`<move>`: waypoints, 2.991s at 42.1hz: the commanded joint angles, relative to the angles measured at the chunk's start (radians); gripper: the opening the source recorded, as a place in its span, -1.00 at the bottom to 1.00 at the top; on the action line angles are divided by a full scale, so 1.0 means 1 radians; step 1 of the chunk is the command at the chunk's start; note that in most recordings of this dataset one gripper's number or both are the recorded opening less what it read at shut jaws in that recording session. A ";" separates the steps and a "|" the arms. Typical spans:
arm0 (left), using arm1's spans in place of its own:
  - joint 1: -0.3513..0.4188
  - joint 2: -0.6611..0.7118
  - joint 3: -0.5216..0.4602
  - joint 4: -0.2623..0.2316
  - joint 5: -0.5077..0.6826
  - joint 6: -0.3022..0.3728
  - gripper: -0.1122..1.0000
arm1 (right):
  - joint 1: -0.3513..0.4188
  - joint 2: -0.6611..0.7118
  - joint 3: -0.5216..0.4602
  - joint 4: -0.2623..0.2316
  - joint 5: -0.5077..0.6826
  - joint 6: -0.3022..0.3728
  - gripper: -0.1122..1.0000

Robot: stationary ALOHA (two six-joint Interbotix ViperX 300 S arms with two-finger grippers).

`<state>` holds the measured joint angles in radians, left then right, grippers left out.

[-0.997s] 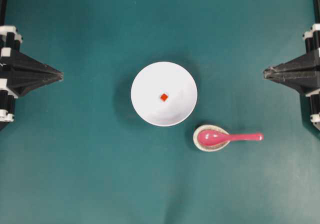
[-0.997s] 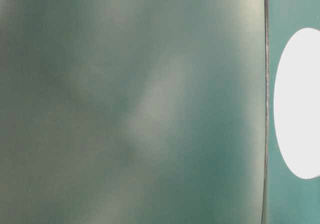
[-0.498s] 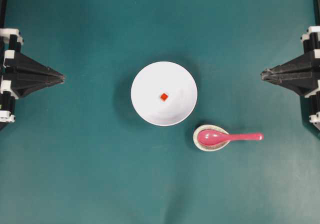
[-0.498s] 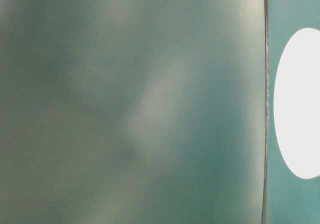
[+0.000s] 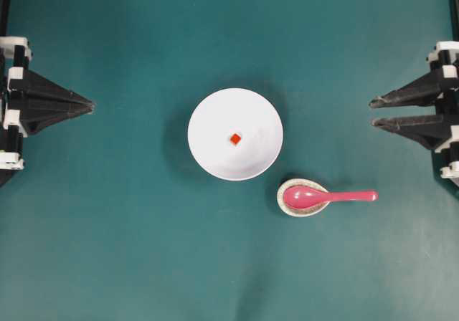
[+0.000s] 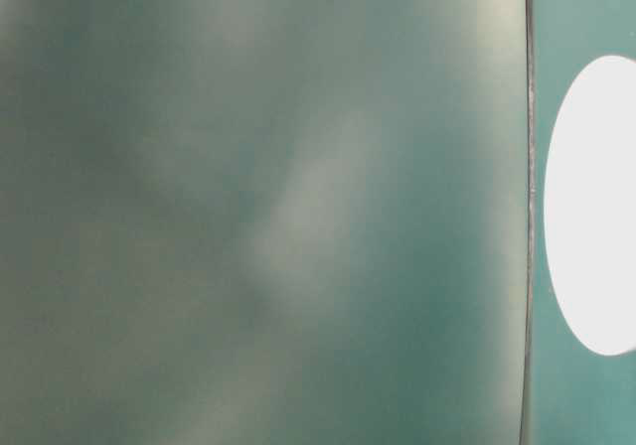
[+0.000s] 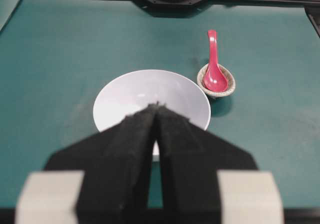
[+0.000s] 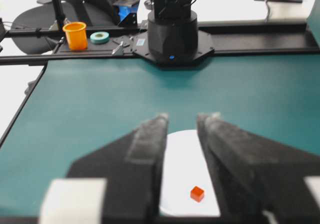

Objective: Grip the spoon and scoop the red block from the bowl with right arm.
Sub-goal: 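Move the right gripper toward the pink spoon handle, then lower the right gripper onto the pink spoon handle and close it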

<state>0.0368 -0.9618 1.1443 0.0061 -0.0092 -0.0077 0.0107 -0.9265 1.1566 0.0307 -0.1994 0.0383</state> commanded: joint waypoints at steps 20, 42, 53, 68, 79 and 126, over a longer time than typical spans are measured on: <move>0.003 0.009 -0.028 0.002 0.044 -0.005 -0.80 | 0.078 0.224 0.060 0.028 0.000 0.098 0.21; 0.003 0.009 -0.026 0.003 0.064 0.003 -0.80 | 0.316 0.614 0.201 0.245 -0.569 0.097 0.21; 0.003 0.009 -0.026 0.002 0.081 0.008 -0.80 | 0.448 0.802 0.207 0.367 -0.686 0.095 0.21; 0.005 0.009 -0.026 0.002 0.089 0.012 -0.80 | 0.489 0.908 0.202 0.423 -0.719 0.078 0.21; 0.003 0.009 -0.026 0.002 0.091 0.012 -0.80 | 0.489 0.916 0.202 0.442 -0.716 0.069 0.20; 0.005 0.009 -0.025 0.003 0.106 0.012 -0.80 | 0.489 0.920 0.192 0.442 -0.696 -0.026 0.11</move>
<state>0.0383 -0.9603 1.1428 0.0061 0.0982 0.0046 0.4970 0.0000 1.3576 0.4709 -0.8820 0.0138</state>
